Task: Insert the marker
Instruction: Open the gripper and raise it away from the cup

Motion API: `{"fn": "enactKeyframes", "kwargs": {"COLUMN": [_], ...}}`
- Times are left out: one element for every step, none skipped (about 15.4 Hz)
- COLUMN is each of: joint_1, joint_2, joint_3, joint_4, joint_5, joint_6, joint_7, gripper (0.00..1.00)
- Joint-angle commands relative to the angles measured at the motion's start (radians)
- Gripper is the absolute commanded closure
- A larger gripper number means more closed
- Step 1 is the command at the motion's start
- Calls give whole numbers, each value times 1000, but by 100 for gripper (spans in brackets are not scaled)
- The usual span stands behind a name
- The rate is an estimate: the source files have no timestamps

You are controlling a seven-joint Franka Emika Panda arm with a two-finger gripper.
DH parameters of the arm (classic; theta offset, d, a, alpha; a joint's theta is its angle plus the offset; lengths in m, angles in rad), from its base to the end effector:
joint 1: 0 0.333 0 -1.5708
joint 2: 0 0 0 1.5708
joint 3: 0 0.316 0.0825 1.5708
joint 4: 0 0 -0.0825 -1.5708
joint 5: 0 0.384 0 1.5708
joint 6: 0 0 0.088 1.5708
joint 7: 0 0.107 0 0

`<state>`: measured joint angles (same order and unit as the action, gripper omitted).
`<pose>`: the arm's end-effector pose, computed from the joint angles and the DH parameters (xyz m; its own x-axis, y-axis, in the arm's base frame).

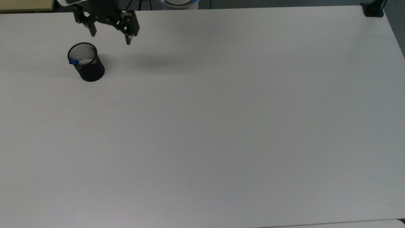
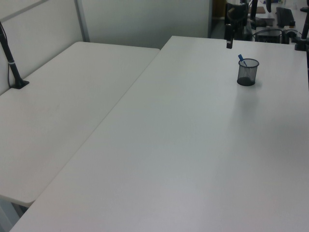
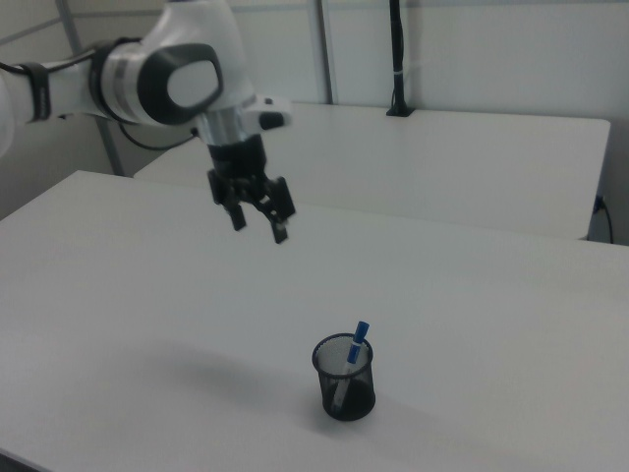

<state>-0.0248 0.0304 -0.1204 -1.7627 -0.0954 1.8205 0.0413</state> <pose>0.5687 -0.0903 0.5381 0.9863 -0.1618 0.0304 -0.1640 -0.9818 0.0954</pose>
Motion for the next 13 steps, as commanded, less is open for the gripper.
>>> {"fn": "enactKeyframes", "kwargs": {"joint_1": [88,92,97,106,109,109,109,109,103,97,98,100,98], "joint_2": [6,6,5,5,6,6,5,0,-9,-12,-12,-13,-17], "joint_3": [25,44,53,53,50,44,39,35,35,31,27,27,25], "joint_4": [89,97,98,97,98,100,107,109,109,111,111,111,111], "joint_5": [11,11,11,11,11,11,13,13,17,28,28,29,29], "joint_6": [-153,-179,-191,-190,-184,-184,-187,-188,-184,-179,-176,-176,-179], "joint_7": [78,78,78,74,62,49,37,16,8,6,8,9,9], "gripper": [0,0,0,0,0,0,0,0,0,0,0,0,0]}}
